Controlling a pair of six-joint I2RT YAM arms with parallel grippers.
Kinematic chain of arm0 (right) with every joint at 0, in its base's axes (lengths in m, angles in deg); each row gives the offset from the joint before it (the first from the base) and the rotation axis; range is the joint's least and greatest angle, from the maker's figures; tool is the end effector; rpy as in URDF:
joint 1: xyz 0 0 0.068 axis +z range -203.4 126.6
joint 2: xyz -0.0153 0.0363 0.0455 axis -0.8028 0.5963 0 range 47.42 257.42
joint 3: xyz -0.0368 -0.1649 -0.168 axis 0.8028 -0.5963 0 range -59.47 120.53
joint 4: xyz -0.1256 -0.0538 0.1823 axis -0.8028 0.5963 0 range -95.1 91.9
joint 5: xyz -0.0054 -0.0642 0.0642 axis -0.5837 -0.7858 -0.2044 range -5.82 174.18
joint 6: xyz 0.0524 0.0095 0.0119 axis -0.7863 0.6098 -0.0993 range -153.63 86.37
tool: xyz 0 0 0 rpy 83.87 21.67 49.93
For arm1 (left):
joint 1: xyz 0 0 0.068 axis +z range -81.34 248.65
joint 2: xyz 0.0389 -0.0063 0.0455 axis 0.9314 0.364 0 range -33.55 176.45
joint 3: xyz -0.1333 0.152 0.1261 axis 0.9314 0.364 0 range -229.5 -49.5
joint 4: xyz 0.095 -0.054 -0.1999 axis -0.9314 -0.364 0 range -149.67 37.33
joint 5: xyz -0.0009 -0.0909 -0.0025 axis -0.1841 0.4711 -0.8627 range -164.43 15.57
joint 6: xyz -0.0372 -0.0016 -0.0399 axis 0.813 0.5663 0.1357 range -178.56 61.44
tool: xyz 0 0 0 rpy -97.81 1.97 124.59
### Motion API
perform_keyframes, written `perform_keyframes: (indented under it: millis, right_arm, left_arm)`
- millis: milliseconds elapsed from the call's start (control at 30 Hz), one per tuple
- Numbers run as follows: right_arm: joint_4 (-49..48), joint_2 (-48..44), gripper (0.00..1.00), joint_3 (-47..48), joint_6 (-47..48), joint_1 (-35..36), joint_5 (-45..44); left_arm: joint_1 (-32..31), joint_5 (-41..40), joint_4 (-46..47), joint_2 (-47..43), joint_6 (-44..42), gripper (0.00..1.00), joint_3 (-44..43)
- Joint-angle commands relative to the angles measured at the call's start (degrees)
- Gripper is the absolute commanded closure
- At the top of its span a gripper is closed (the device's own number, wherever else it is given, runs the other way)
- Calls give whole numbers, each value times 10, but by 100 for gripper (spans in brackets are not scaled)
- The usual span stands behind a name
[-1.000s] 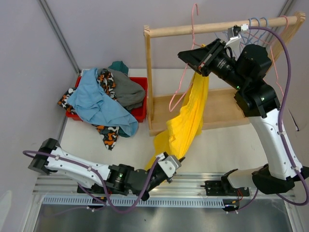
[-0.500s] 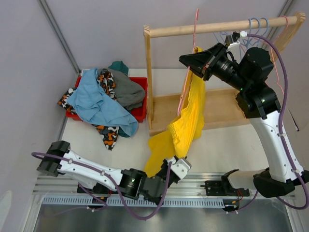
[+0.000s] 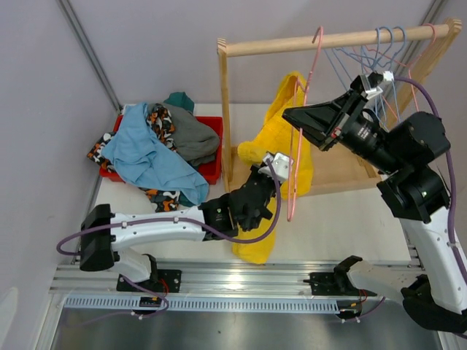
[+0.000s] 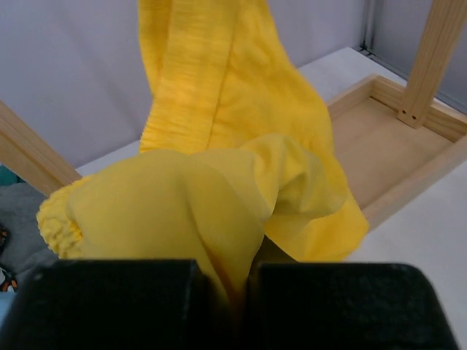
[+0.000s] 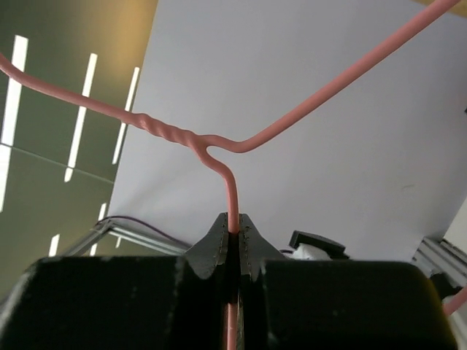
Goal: Remove the shorts from the hanger
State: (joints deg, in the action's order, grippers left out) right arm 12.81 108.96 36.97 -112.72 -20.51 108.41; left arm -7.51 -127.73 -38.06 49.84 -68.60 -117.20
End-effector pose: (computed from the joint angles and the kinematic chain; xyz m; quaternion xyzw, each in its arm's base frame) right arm 0.1186 0.0945 0.5141 0.0730 0.6012 0.7212 0.3362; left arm 0.1018 -0.2909 0.3397 0.2065 0.6804 -0.0731 0.6993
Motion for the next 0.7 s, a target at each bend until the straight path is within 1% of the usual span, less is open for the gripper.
perform_keyframes:
  millis: [0,33,67,100,133,167,267,300,333,400,433,467,500,533,567,600,633,667]
  right_arm:
    - [-67,-38,100,-38,-75,14,3]
    - [-87,-48,100,-57,-111,19,1]
    - [-106,-57,100,-76,-124,26,-2]
    - [-104,-76,100,-94,-128,33,-21]
    - [-97,-84,100,-98,-125,40,-29]
    - [-87,-91,100,-100,-117,40,-35]
    - [-91,-85,100,-101,-106,38,-24]
    - [-91,-75,100,-96,-100,36,-16]
    - [-85,-55,100,-80,-90,34,-6]
    - [-86,-34,100,-67,-62,28,2]
    - [-93,-11,100,-56,-57,21,9]
    - [-104,1,100,-52,-57,-1,37]
    - [-114,16,100,-48,-67,-14,55]
    - [-127,29,100,-43,-70,-25,70]
    - [-131,54,100,-29,-72,-40,88]
    - [-134,66,100,-22,-72,-45,94]
    - [-135,78,100,-15,-70,-50,99]
    - [-138,99,100,0,-68,-62,107]
  left_arm:
    - [22,-1,55,26,-68,100,-53]
    - [29,-16,91,40,-85,100,-59]
    - [33,-59,120,45,-108,100,-64]
    - [36,-71,152,47,-153,100,-62]
    - [36,-75,194,46,-167,100,-56]
    - [35,-72,199,38,-175,100,-56]
    - [36,-73,164,22,-154,100,-58]
    - [35,-85,147,15,-127,100,-51]
    - [32,-86,101,-9,-109,100,-45]
    - [18,-85,63,-49,-61,100,-15]
    - [10,-87,33,-71,-51,100,7]
    - [1,-88,15,-93,-38,100,18]
    - [-24,-112,1,-137,-43,100,38]
    - [-38,-134,4,-159,-56,100,58]
    - [-52,-157,16,-178,-109,100,77]
    - [-72,-180,36,-215,-132,100,85]
    - [-79,-216,36,-233,-149,100,92]
    - [-88,-225,27,-250,-164,100,92]
